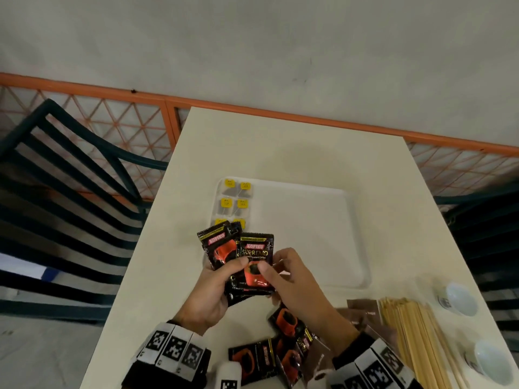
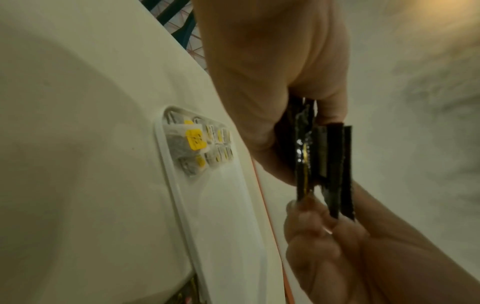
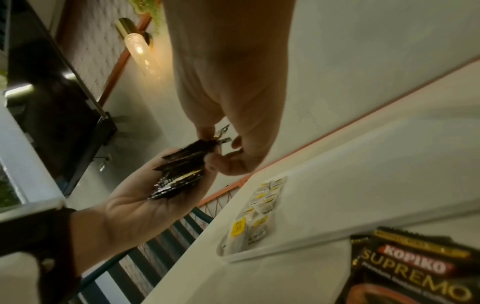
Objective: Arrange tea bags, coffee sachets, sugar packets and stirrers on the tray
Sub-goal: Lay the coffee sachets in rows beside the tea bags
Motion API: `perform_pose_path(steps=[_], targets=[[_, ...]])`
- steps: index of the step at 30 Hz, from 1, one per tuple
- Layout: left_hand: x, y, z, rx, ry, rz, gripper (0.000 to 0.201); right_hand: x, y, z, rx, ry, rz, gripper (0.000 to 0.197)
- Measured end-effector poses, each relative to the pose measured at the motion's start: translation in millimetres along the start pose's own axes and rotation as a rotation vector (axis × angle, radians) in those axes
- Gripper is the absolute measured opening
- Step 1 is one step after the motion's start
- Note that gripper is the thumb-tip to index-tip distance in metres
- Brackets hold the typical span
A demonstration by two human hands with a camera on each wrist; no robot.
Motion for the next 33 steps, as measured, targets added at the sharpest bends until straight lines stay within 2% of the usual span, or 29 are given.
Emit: perform_pose_path(steps=[2,4,5,7,10,15,17,19,22,26,30,33], targets=[[6,-1,-2,-0.005,-0.038,-0.032,0.072,6,-3,3,0.103,-0.007,0.017,0.020],[12,-1,-2,0.008,-0.036,-0.021,0.090,16,-9,9,0.151,-0.020,-0.001,0.018],[14,-1,-1,0.007,-0.027,-0.010,0.099,21,-13,12,0.156,-0.015,-0.021,0.020],[18,-2,2,-0.015,-0.016,0.017,0.105,31,-18,17,0.115,0.011,-0.045,0.020],[24,-5,3,-0.044,-0.009,0.027,0.093,47,-22,27,0.100,-0.002,-0.044,0.010],[34,-20,11,-0.028,-0.099,-0.015,0.048,91,-36,57,0.278,-0.161,-0.140,0.010],[37,-25,15,0.002,-0.133,-0.032,0.045,113,-41,64,0.274,-0.194,-0.168,0.010],[36,-29,19,0.034,-0.154,-0.050,0.046,135,-44,70,0.166,-0.220,-0.185,0.009],[36,-30,23,0.064,-0.166,-0.041,0.056,165,-50,73,0.054,-0.245,-0.217,0.005],[36,-28,31,0.072,-0.191,-0.009,0.038,197,-62,66,-0.002,-0.220,-0.257,0.007],[36,-26,37,0.089,-0.220,0.019,0.040,216,-68,61,-0.022,-0.226,-0.268,0.019],[39,-27,37,0.111,-0.212,0.024,0.041,225,-66,59,-0.042,-0.231,-0.259,0.009]])
Point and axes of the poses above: each hand's wrist, its own x-axis towards the middle knuckle, its own z-axis out of the back of the hand, y = z × x, the point moved 3 cm from there along x, towards the middle knuckle, and after that the axes turned 13 degrees about z, right-handed, at the moved point
